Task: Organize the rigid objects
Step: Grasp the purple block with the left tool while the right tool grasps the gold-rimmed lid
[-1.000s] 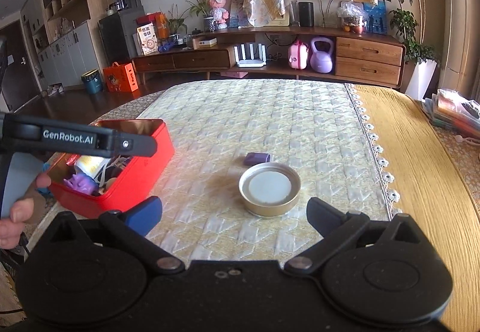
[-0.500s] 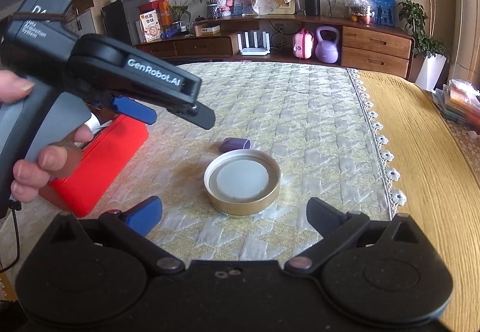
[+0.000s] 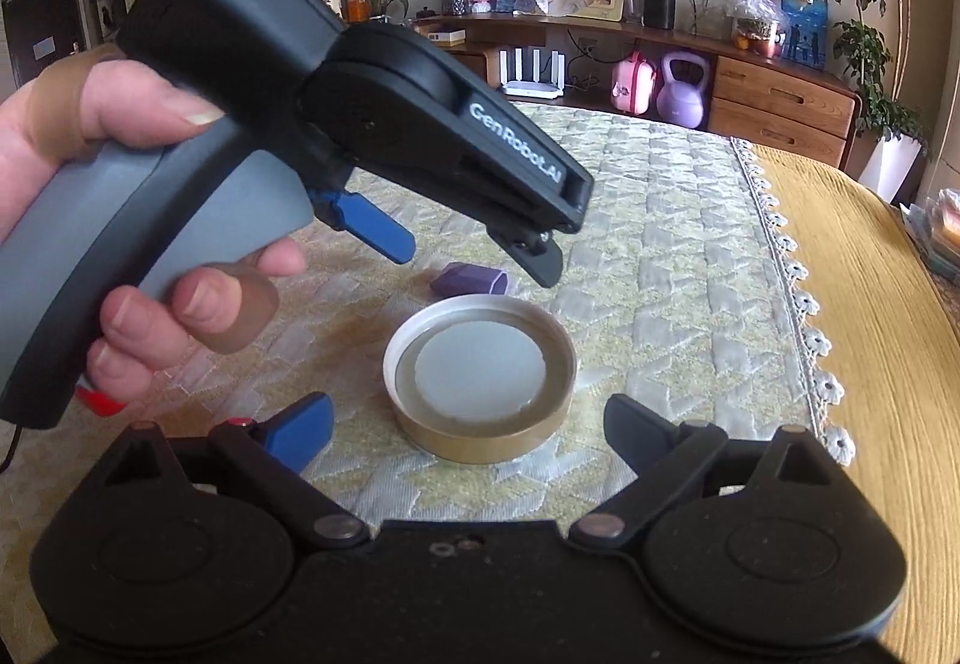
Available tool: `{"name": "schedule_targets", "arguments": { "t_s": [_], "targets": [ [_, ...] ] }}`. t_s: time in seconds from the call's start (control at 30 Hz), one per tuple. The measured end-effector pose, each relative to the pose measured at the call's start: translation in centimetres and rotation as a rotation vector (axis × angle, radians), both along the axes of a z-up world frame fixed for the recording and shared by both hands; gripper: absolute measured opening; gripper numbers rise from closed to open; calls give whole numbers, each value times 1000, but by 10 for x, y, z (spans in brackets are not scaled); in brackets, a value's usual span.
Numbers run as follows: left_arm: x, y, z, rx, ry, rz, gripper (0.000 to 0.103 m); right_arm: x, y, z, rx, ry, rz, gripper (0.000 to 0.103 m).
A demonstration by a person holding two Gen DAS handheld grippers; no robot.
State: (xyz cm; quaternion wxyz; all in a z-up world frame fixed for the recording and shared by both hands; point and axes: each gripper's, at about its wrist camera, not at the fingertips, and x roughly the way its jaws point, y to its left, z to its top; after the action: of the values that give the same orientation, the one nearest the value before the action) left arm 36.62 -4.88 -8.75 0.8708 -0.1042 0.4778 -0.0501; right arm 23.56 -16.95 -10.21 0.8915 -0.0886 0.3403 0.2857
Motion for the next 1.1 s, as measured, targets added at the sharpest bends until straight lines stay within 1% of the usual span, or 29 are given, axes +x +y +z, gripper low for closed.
{"name": "schedule_targets", "arguments": {
  "t_s": [0.13,0.27,0.33,0.37,0.43,0.47,0.5,0.53,0.6,0.9,1.1],
  "targets": [
    [4,-5,-8,27,11,-13,84,4,5,-4,-6,6,6,91],
    [4,-9,-10,50,-8,-20,83,5,8,-5,-13,-3,8,86],
    [5,-10,-10,61,-14,-16,75,5,8,-5,-13,-2,7,85],
    [5,-11,-10,73,-17,-16,73,8,8,-5,-12,0,3,84],
    [4,-13,-10,99,-23,-13,59,11,9,-5,-15,5,-5,82],
    [4,-14,-9,105,-26,-11,56,11,10,-6,-17,7,-8,81],
    [4,-15,-9,106,-29,-8,51,12,10,-7,-19,9,-11,80],
    [5,-14,-9,105,-31,-7,44,13,11,-8,-22,9,-19,78],
    [4,-13,-8,105,-35,-5,37,13,10,-8,-16,10,-28,76],
    [-7,-4,-5,104,-41,15,37,13,6,-7,-9,7,-51,75],
    [-20,5,2,98,-40,34,37,10,3,0,2,6,-72,75]
  ]
}}
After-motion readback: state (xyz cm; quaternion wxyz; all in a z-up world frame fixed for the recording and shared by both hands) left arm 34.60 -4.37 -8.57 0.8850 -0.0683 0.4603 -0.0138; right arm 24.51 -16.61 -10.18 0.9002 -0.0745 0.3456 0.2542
